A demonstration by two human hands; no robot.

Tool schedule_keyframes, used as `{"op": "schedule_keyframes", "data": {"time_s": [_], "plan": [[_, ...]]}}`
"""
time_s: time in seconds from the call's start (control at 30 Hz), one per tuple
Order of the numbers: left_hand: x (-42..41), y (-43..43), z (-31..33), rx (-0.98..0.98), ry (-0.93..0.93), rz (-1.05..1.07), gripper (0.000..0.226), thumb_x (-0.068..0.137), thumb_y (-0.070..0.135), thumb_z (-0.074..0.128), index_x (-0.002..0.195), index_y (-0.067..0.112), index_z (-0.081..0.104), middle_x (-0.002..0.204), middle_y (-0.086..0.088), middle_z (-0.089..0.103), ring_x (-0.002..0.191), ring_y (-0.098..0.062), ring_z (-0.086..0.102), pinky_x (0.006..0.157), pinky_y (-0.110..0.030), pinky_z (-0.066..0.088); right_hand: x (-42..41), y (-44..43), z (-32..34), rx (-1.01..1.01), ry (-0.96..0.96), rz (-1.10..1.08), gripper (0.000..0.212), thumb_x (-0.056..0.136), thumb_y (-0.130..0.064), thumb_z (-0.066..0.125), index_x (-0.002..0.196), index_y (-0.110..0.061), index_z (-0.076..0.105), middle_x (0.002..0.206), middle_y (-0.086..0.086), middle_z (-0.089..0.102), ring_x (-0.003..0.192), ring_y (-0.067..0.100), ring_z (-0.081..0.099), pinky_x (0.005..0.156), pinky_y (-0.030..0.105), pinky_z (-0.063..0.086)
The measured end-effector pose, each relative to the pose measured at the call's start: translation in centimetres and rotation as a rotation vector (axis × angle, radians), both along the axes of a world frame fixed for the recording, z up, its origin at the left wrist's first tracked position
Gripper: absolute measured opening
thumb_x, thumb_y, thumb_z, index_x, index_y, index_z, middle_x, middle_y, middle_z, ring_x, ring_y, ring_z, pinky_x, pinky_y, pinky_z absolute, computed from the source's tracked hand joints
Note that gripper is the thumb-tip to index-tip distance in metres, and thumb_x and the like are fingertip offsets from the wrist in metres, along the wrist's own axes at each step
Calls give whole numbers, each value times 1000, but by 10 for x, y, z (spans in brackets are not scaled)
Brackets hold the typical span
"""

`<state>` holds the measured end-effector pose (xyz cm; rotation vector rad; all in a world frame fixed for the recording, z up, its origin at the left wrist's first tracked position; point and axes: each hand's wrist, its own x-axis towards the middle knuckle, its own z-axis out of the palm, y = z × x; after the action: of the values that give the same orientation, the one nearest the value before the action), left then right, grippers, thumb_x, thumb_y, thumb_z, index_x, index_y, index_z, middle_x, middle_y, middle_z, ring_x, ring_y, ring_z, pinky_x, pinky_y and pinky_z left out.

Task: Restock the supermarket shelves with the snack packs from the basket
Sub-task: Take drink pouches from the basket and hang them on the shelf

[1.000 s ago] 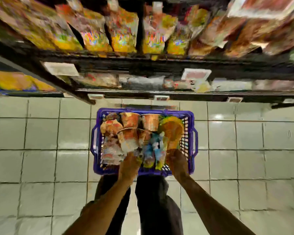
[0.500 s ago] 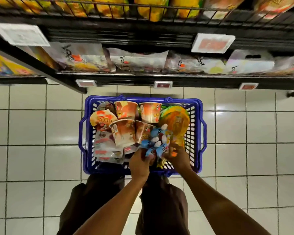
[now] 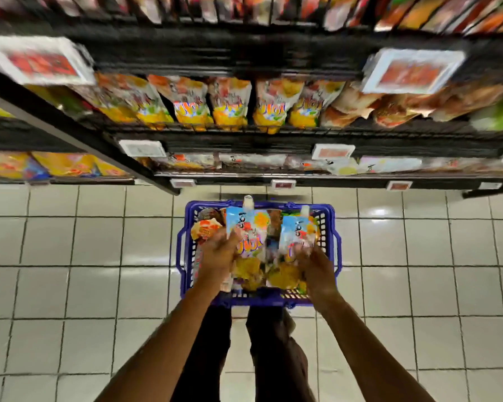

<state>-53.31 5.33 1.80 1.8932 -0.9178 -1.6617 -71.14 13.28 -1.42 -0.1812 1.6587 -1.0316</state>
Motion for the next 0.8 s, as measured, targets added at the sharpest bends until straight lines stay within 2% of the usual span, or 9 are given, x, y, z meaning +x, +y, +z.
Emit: {"op": "schedule_keyframes", "data": {"time_s": [0.07, 0.17, 0.2, 0.3, 0.43, 0.5, 0.6, 0.67, 0.8], "plan": [[2, -17, 57, 6, 93, 125, 15, 97, 22, 58, 89, 16, 69, 69, 8, 73, 60, 0, 67, 53, -16, 53, 5, -20, 53, -51, -90, -57, 23, 96, -18, 60, 117, -14, 67, 101, 3, 75, 86, 21, 71, 70, 38, 61], [10, -41, 151, 27, 247, 176, 24, 98, 29, 55, 107, 12, 69, 96, -11, 75, 82, -21, 71, 76, -36, 59, 7, -47, 148, -141, -239, -60, 24, 96, -18, 58, 118, -12, 65, 99, 7, 75, 80, 21, 73, 63, 38, 60], [14, -45, 177, 23, 323, 164, 27, 98, 30, 54, 112, 11, 67, 98, -10, 76, 83, -21, 72, 75, -38, 59, 6, -55, 174, -173, -252, -30, 24, 95, -15, 59, 118, -12, 65, 98, 5, 76, 79, 19, 73, 62, 35, 59], [32, -55, 264, -105, 461, 80, 30, 89, 18, 64, 119, 14, 64, 100, -4, 76, 83, -14, 73, 66, -28, 58, 6, -78, 268, -298, -199, 82, 36, 87, -6, 64, 123, -6, 62, 100, 3, 75, 85, 15, 72, 68, 30, 58], [52, -61, 367, -353, 365, -39, 63, 63, 12, 86, 122, 15, 62, 101, -1, 76, 81, -10, 70, 64, -22, 56, 11, -101, 381, -472, -51, 251, 39, 74, -15, 79, 112, -18, 70, 100, -1, 76, 83, 9, 71, 67, 20, 56], [59, -68, 415, -470, 306, -30, 60, 62, 11, 86, 118, 16, 63, 99, 0, 77, 85, -12, 71, 75, -27, 58, 14, -113, 430, -547, 21, 307, 38, 71, -15, 83, 107, -18, 71, 95, -5, 77, 80, 4, 71, 64, 14, 53], [64, -78, 478, -612, 313, 35, 49, 69, 1, 83, 111, 20, 65, 99, -2, 77, 89, -17, 72, 86, -39, 57, 22, -130, 494, -650, 91, 341, 38, 56, -13, 90, 91, -20, 76, 87, -6, 78, 77, 7, 73, 63, 19, 56], [68, -86, 523, -722, 336, 65, 44, 68, 7, 81, 107, 21, 66, 95, -1, 78, 84, -15, 73, 81, -40, 60, 28, -143, 535, -736, 112, 350, 31, 55, -15, 83, 85, -17, 76, 85, -1, 78, 74, 10, 73, 61, 21, 56], [80, -95, 603, -922, 352, 97, 48, 54, 19, 82, 100, 21, 69, 91, -1, 78, 77, -10, 73, 65, -24, 59, 36, -163, 616, -907, 134, 335, 29, 60, -10, 78, 88, -12, 71, 81, 0, 78, 68, 7, 72, 57, 18, 55]]}}
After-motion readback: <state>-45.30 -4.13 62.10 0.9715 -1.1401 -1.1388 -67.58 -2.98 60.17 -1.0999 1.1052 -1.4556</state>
